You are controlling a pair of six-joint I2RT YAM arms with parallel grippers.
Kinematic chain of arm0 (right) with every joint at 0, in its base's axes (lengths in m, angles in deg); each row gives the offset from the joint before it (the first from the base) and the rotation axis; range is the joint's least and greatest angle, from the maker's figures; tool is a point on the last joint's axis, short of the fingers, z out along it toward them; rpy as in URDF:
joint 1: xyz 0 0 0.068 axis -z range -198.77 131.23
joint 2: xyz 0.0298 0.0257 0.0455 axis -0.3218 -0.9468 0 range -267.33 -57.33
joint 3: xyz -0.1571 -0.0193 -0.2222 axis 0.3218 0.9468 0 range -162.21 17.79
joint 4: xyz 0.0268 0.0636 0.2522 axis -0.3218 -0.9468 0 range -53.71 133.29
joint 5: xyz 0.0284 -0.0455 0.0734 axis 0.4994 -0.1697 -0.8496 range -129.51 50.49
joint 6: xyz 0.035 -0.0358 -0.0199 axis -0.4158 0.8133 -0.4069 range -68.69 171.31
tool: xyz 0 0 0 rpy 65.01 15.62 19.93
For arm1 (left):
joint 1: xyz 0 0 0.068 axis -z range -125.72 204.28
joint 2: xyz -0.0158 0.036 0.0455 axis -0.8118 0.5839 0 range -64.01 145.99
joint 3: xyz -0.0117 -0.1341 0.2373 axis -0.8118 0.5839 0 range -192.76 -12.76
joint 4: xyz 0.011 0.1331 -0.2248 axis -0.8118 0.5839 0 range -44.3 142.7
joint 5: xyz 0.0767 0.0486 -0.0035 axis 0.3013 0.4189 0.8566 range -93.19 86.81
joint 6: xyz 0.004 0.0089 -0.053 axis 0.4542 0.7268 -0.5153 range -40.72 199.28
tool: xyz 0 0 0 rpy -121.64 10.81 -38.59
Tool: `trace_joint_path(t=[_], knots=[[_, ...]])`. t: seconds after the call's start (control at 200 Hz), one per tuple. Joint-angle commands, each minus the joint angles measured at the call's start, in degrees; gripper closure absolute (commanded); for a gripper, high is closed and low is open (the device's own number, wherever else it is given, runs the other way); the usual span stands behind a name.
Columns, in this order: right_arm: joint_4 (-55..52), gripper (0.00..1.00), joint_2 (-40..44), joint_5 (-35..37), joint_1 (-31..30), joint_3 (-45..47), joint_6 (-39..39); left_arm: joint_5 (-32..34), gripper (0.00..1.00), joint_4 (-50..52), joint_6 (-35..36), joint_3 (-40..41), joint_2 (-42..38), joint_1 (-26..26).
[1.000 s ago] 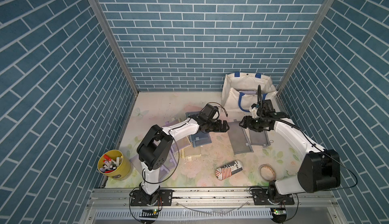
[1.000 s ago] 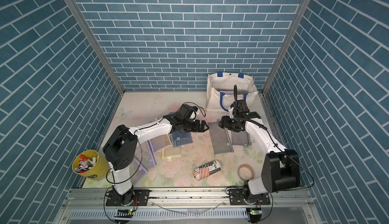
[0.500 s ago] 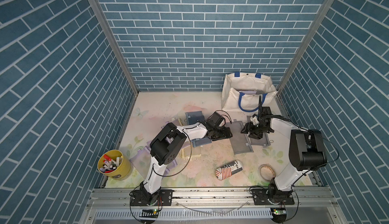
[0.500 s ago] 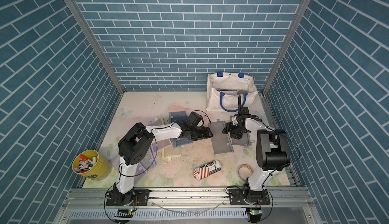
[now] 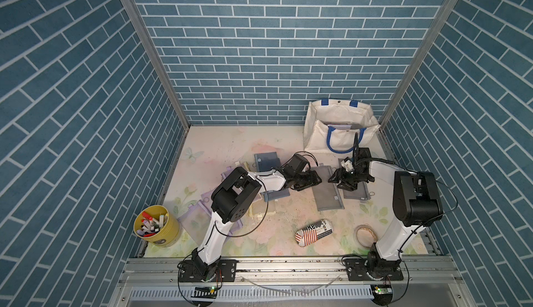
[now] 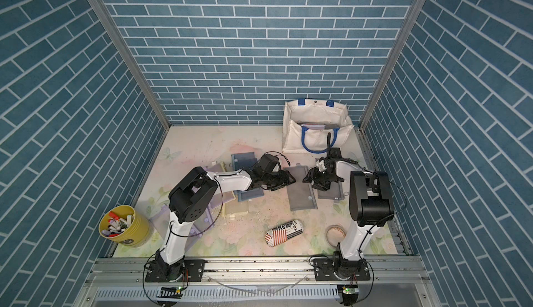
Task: Put the pencil pouch into the canvas bag
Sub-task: Pick up the pencil pouch from the center of the board.
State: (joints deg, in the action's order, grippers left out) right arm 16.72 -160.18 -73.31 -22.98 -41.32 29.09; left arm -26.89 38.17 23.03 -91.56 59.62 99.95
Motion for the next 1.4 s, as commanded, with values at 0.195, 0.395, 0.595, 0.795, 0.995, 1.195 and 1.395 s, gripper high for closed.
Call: trace_joint_path(t=[0.195,0.395,0.595,0.795,0.995,1.195,1.395], knots=[[6.08,0.46,1.40,-5.45,-0.14,5.80,-2.73,0.67,0.42,-4.82,-3.24,2.82,3.72,-0.01],[5.60,0.46,3.45,-6.84,-0.06,6.30,-2.83,1.08,0.79,-8.49,-3.52,4.39,2.31,-0.60],[0.33,0.41,10.71,-7.30,0.06,4.34,-4.12,-3.26,1.00,-17.76,-1.05,10.59,-4.19,-4.05],[3.50,0.35,17.16,-12.27,0.17,3.23,-10.58,-10.36,1.00,-23.02,0.80,16.17,-13.06,-9.25],[13.68,0.32,18.66,-18.37,0.20,1.92,-17.67,-16.08,1.00,-22.93,2.55,16.14,-19.43,-10.69],[26.07,0.30,17.76,-22.45,-0.04,1.91,-24.57,-20.27,1.00,-25.58,0.59,14.23,-22.01,-10.65],[38.26,0.28,15.15,-24.53,-1.64,2.11,-32.08,-22.60,1.00,-27.27,-1.21,12.39,-21.78,-10.69]])
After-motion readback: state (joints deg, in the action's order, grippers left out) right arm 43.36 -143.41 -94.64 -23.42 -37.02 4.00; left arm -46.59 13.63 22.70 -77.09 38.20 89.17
